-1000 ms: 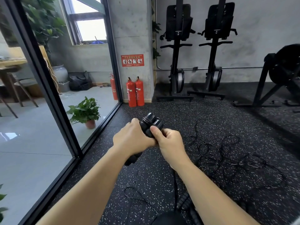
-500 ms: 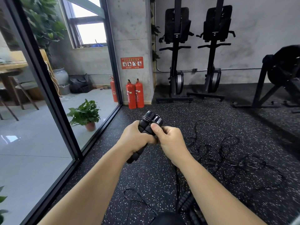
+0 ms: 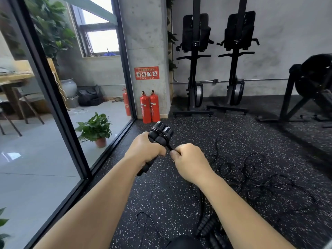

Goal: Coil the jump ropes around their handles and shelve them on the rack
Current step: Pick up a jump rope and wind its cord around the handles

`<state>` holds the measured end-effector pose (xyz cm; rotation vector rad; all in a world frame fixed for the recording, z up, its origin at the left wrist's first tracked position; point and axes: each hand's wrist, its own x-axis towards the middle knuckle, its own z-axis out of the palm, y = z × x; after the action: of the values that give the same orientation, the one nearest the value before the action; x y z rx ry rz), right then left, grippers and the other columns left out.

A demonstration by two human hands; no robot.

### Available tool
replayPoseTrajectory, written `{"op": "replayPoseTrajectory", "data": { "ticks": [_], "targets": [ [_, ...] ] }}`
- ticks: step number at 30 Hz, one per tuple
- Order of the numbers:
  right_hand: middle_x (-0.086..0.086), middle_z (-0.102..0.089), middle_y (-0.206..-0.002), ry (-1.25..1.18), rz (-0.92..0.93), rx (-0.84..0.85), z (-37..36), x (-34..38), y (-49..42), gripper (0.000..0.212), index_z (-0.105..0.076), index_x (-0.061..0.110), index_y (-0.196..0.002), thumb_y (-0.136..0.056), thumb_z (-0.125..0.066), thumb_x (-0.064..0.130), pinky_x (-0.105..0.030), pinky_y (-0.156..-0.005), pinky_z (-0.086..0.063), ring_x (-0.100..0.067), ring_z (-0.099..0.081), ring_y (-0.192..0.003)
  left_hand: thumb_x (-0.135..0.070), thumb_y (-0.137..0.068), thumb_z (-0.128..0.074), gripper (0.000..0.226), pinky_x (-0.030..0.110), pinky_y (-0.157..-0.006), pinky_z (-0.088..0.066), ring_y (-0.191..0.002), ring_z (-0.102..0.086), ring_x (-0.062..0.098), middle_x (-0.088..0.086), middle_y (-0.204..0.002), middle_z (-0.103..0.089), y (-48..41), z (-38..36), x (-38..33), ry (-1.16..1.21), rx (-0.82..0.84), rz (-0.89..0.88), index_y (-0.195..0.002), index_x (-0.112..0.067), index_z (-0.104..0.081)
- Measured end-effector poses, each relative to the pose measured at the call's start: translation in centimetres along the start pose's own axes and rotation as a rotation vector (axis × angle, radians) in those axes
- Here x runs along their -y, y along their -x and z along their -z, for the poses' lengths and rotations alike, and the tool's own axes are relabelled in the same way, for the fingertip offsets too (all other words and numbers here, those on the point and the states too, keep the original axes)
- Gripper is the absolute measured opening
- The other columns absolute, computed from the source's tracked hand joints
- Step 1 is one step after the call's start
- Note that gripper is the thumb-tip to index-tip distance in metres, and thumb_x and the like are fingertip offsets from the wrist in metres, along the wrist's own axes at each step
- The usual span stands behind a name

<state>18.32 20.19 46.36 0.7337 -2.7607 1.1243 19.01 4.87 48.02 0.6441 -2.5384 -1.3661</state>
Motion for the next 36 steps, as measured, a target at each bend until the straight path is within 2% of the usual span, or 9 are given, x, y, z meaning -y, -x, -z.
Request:
{"op": "replayPoseTrajectory", "data": {
  "ticks": [2, 5, 9, 20, 24, 27, 31, 32, 36],
  "targets": [
    [-0.001, -0.047, -0.063, 0.121, 0.026, 0.008, 0.8, 1.0, 0.3, 0.041, -0.040, 0.015, -0.061, -0.098, -0.047, 0.031, -0.031, -0.050, -0.029, -0.021, -0.043, -0.057, -0.025, -0.052, -0.077, 0.048, 0.036, -0.072, -0.056, -0.073, -0.064, 0.020, -0.002, -0.081, -0.066, 0.2, 0.5, 0.0, -0.168, -0.046, -0.009, -0.097, -0.026, -0.059],
    [0.001, -0.043, -0.061, 0.195, 0.093, -0.037, 2.3, 2.7, 0.4, 0.045, -0.035, 0.019, -0.058, -0.098, -0.048, 0.035, -0.031, -0.059, -0.032, -0.021, -0.043, -0.058, -0.031, -0.072, -0.072, 0.035, 0.029, -0.069, -0.045, -0.083, -0.060, 0.018, -0.009, -0.083, -0.059, 1.0, 1.2, -0.4, -0.485, -0.164, -0.067, -0.101, -0.030, -0.054],
    [0.001, -0.040, -0.062, 0.274, 0.146, -0.079, 3.7, 4.2, -0.6, 0.049, -0.030, 0.020, -0.056, -0.097, -0.048, 0.040, -0.032, -0.064, -0.033, -0.027, -0.045, -0.067, -0.033, -0.081, -0.064, 0.026, 0.030, -0.065, -0.040, -0.081, -0.053, 0.023, -0.008, -0.076, -0.049, 2.3, 1.3, -1.5, -0.764, -0.230, -0.224, -0.101, -0.025, -0.049],
    [0.002, -0.047, -0.049, 0.450, 0.453, -0.106, 6.3, 4.8, -4.3, 0.047, -0.054, 0.013, -0.050, -0.091, -0.052, 0.037, -0.026, -0.051, -0.030, -0.017, -0.049, -0.058, -0.027, -0.083, -0.058, 0.022, 0.032, -0.064, -0.040, -0.075, -0.053, 0.022, -0.007, -0.073, -0.046, 5.9, 1.8, -4.0, -1.140, -0.052, -0.637, -0.093, -0.028, -0.038],
    [0.004, -0.042, -0.040, 0.286, 0.394, -0.086, 6.0, 3.7, -4.6, 0.053, -0.043, 0.014, -0.042, -0.089, -0.055, 0.034, -0.027, -0.053, -0.035, -0.013, -0.043, -0.047, -0.032, -0.083, -0.059, 0.027, 0.033, -0.069, -0.045, -0.088, -0.060, 0.022, -0.009, -0.085, -0.052, 5.8, 2.5, -4.2, -1.137, 0.055, -0.734, -0.094, -0.030, -0.034],
    [0.006, -0.038, -0.036, 0.175, 0.338, -0.081, 5.6, 3.0, -4.8, 0.052, -0.043, 0.014, -0.041, -0.088, -0.058, 0.032, -0.026, -0.051, -0.033, -0.012, -0.039, -0.043, -0.033, -0.081, -0.061, 0.029, 0.032, -0.070, -0.045, -0.083, -0.056, 0.019, -0.009, -0.081, -0.050, 5.8, 2.9, -4.0, -1.086, 0.124, -0.757, -0.093, -0.030, -0.035],
    [0.010, -0.022, -0.037, -0.126, 0.241, -0.036, 5.3, 1.7, -5.4, 0.058, -0.029, 0.017, -0.037, -0.085, -0.058, 0.027, -0.035, -0.057, -0.040, -0.011, -0.022, -0.037, -0.031, -0.076, -0.063, 0.028, 0.033, -0.069, -0.041, -0.083, -0.059, 0.018, -0.007, -0.082, -0.056, 5.8, 3.0, -3.3, -1.000, 0.141, -0.841, -0.094, -0.028, -0.042],
    [0.007, -0.024, -0.038, -0.216, 0.206, -0.012, 5.2, 1.4, -5.3, 0.058, -0.031, 0.019, -0.037, -0.087, -0.059, 0.025, -0.033, -0.055, -0.038, -0.010, -0.021, -0.038, -0.032, -0.076, -0.063, 0.027, 0.033, -0.071, -0.039, -0.083, -0.059, 0.018, -0.007, -0.082, -0.056, 5.7, 3.0, -3.2, -0.981, 0.139, -0.861, -0.093, -0.028, -0.043],
    [-0.007, -0.033, -0.053, -0.481, 0.085, 0.038, 4.4, 0.4, -4.7, 0.041, -0.050, 0.001, -0.055, -0.089, -0.062, 0.021, -0.019, -0.047, -0.036, -0.019, -0.027, -0.046, -0.030, -0.074, -0.065, 0.032, 0.033, -0.073, -0.039, -0.072, -0.050, 0.017, -0.009, -0.072, -0.049, 5.7, 3.1, -3.3, -0.917, 0.113, -0.921, -0.085, -0.030, -0.035]
  ]
}}
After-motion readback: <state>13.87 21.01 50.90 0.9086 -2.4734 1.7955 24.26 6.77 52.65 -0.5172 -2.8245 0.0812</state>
